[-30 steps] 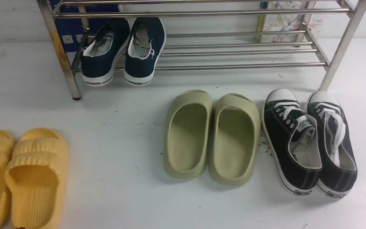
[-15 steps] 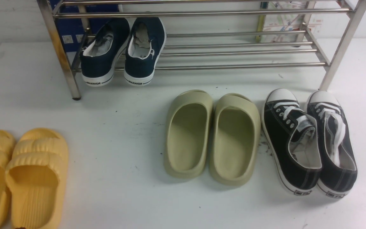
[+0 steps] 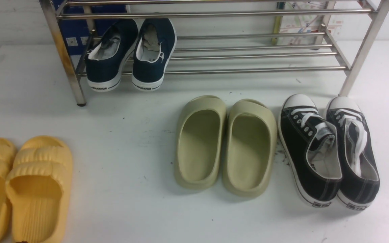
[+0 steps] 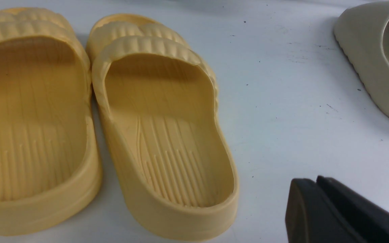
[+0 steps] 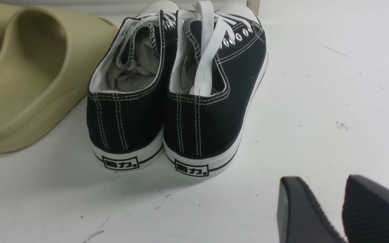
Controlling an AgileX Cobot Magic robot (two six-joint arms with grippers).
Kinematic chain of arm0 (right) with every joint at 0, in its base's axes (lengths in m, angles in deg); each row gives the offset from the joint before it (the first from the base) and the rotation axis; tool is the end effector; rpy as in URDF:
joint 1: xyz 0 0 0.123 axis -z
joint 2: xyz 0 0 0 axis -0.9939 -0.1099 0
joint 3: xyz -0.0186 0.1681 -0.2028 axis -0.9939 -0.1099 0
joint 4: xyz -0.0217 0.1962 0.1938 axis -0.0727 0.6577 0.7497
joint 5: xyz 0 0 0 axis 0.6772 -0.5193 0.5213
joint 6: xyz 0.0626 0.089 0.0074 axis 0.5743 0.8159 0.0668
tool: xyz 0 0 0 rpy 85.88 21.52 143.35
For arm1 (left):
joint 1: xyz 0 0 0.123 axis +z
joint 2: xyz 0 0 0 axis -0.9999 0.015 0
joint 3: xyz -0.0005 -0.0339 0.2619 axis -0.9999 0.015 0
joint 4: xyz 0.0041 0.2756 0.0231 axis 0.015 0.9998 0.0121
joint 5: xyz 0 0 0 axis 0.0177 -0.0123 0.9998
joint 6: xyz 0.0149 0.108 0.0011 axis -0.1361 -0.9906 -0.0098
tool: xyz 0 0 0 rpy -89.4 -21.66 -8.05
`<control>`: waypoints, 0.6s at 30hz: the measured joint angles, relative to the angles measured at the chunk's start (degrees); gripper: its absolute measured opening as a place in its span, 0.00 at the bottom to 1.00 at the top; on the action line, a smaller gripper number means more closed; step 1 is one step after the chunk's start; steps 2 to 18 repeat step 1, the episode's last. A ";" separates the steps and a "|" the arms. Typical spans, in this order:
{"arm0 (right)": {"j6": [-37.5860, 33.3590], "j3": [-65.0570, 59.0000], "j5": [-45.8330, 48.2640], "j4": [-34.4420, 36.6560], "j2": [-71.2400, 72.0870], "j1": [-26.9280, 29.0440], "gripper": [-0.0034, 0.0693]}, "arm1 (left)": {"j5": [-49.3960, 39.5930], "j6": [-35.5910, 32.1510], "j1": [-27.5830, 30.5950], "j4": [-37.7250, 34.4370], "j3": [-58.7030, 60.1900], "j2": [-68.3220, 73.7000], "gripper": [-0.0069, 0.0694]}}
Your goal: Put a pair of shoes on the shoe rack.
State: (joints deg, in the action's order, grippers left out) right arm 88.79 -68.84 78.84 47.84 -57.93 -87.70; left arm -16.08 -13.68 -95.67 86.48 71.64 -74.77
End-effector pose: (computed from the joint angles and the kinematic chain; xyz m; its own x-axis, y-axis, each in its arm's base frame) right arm 0.1158 0.0052 0.1685 -0.2969 0.0644 -0.9527 -0.0192 0.9971 0.0734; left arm 0.1143 -0.0150 0.1613 -0.3460 -0.1590 -0.9247 0.0625 0.9794 -0.1918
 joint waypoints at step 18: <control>0.00 0.00 0.00 0.00 0.00 0.00 0.38 | 0.00 0.00 0.00 0.00 0.00 0.00 0.14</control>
